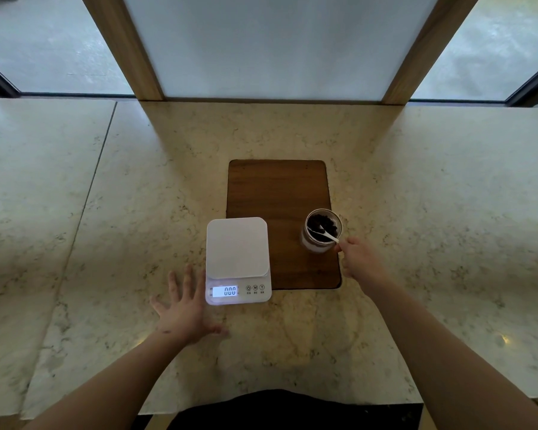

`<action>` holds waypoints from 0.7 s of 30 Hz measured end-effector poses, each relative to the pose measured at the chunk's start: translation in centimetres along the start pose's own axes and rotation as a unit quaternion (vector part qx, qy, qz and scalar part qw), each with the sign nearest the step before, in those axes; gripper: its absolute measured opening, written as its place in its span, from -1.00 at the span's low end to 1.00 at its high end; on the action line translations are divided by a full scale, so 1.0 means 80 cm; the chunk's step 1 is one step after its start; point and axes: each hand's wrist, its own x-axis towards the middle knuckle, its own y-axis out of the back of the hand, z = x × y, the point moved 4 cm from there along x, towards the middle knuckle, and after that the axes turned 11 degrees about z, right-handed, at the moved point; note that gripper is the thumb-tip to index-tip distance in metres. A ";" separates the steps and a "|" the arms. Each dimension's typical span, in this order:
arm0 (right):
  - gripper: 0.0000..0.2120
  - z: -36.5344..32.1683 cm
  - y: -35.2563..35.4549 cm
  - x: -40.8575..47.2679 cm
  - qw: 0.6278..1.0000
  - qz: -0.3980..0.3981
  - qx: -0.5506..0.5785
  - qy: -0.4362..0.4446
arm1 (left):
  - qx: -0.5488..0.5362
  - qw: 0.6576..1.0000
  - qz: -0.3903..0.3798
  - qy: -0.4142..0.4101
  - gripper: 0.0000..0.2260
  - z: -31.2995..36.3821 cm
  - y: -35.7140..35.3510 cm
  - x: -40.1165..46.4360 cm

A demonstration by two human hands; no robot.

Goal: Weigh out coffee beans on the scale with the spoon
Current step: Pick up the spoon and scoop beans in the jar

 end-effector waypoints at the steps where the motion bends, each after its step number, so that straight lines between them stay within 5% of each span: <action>1: -0.72 0.001 0.000 0.000 1.000 0.001 0.002 -0.001 | 0.000 1.000 0.001 -0.001 0.37 0.000 0.001 -0.001; 21: -0.73 0.019 0.006 0.003 0.998 0.003 0.065 -0.027 | -0.004 1.000 0.005 0.000 0.37 -0.006 -0.004 0.004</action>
